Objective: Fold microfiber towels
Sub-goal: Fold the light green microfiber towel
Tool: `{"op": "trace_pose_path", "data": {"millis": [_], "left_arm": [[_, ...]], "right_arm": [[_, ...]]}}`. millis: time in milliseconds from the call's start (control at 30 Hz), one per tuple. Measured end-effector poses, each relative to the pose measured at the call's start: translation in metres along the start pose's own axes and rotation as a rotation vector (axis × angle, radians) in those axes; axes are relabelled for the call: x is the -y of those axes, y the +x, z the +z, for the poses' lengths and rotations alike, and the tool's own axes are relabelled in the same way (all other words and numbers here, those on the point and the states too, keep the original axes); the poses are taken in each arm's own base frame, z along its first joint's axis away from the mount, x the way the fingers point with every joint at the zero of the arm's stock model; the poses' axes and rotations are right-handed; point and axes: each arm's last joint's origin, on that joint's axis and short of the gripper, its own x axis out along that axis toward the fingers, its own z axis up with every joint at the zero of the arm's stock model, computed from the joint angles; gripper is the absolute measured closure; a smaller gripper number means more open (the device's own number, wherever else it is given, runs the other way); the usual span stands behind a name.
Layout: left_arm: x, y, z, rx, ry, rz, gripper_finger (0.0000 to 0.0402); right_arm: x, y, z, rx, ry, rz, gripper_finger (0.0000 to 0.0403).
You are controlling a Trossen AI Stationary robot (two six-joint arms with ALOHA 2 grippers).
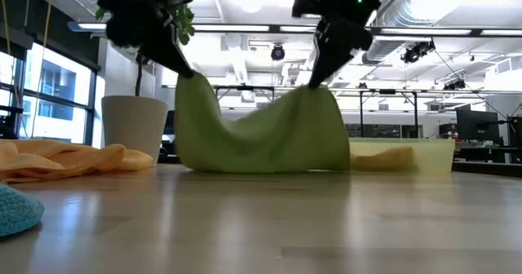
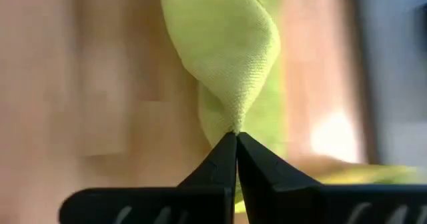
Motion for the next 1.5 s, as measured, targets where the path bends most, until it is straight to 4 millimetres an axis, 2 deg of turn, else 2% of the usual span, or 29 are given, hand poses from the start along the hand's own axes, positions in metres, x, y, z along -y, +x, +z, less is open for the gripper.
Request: {"op": "trace_pose_path", "data": {"millis": [100, 233, 333, 433, 567, 767, 933, 1100, 1367, 1433, 1500], "left_arm": [[0.02, 0.007, -0.006, 0.026, 0.002, -0.044, 0.0401], [0.043, 0.015, -0.011, -0.009, 0.025, -0.115, 0.0401], [0.058, 0.019, -0.015, -0.037, 0.039, -0.183, 0.0401], [0.073, 0.025, -0.019, -0.068, 0.057, -0.25, 0.0401], [0.09, 0.031, -0.023, -0.078, 0.095, -0.283, 0.0401], [0.105, 0.036, -0.033, -0.136, 0.141, -0.333, 0.0401], [0.116, 0.034, -0.038, -0.158, 0.196, -0.419, 0.0402], [0.117, 0.033, -0.042, -0.19, 0.223, -0.446, 0.0401], [0.117, 0.033, -0.043, -0.215, 0.21, -0.453, 0.0401], [0.117, 0.033, -0.044, -0.219, 0.21, -0.469, 0.0401], [0.117, 0.033, -0.044, -0.219, 0.21, -0.472, 0.0401]], "right_arm": [[-0.017, 0.011, -0.001, -0.045, 0.051, 0.165, 0.0376], [-0.037, 0.016, -0.006, -0.123, 0.092, 0.274, 0.031], [-0.046, 0.011, -0.007, -0.136, 0.097, 0.285, 0.0267], [-0.049, 0.007, -0.007, -0.11, 0.136, 0.18, 0.0246], [-0.049, 0.022, -0.008, -0.122, 0.242, -0.036, 0.0244], [-0.059, 0.06, -0.012, -0.209, 0.247, -0.009, 0.0251], [-0.066, 0.073, -0.012, -0.214, 0.194, -0.001, 0.0257], [-0.069, 0.072, -0.01, -0.213, 0.137, 0.124, 0.0258], [-0.1, 0.058, -0.008, -0.196, -0.029, 0.638, 0.0259], [-0.105, 0.051, -0.008, -0.185, -0.059, 0.692, 0.0259], [-0.104, 0.042, -0.007, -0.158, -0.071, 0.638, 0.0263]]}}
